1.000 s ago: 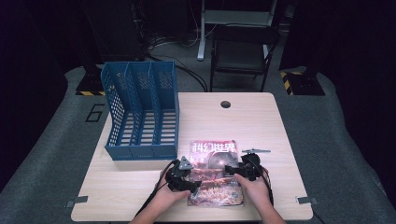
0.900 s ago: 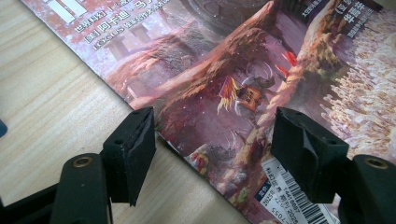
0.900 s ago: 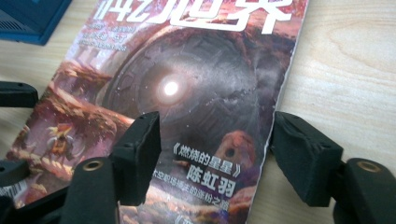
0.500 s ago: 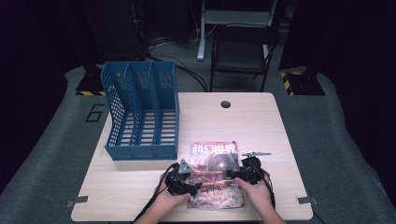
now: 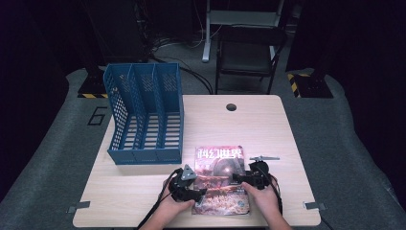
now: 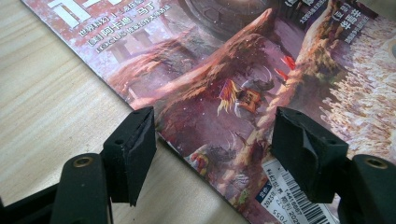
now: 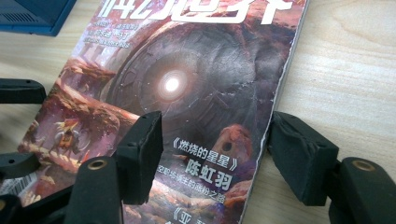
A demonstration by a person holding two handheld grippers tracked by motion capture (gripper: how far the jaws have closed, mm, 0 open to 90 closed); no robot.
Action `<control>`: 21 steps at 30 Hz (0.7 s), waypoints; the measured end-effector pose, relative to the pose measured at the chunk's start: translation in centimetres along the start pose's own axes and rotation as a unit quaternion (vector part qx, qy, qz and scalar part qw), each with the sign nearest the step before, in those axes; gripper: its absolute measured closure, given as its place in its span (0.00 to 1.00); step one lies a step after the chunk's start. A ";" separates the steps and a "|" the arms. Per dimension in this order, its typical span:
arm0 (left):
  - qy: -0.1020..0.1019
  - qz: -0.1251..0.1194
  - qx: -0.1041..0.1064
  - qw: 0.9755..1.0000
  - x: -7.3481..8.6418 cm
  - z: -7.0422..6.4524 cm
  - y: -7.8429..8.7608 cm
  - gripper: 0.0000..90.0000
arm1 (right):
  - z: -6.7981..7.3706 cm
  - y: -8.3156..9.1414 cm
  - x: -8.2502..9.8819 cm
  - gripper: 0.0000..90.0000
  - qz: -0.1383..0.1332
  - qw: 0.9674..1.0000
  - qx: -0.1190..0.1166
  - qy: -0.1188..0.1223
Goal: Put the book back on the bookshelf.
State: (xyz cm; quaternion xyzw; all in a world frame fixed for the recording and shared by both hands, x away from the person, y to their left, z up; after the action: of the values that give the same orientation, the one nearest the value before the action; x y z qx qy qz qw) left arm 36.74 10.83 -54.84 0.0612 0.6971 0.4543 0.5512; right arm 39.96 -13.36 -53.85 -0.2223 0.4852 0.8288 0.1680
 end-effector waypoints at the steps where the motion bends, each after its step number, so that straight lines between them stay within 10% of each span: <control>1: 0.000 -0.001 0.000 1.000 0.0 0.0 0.0 0.34 | 0.0 0.0 0.0 0.39 0.000 1.000 -0.003 -0.008; 7: -0.004 -0.003 -0.003 1.000 0.1 0.1 0.0 0.34 | -0.2 0.5 -0.3 0.42 -0.002 0.999 -0.017 -0.040; 21: 0.001 -0.012 -0.007 1.000 0.2 0.0 0.0 0.35 | 1.1 2.5 -1.2 0.45 -0.045 0.995 -0.089 -0.032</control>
State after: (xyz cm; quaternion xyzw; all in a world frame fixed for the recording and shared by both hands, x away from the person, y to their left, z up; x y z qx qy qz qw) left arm 36.66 10.97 -54.98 0.0487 0.6949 0.4529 0.5564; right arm 39.52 -13.62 -50.93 -0.2308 0.3938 0.8670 0.2000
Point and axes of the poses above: each handheld gripper's, and its own axes: y roughly backward along the jaws, x roughly out of its underside, z roughly to its left, the point moved 4 cm from there along -y, roughly forward along the jaws, and after that the axes turned 9 degrees about -y, right-handed, at the moved point
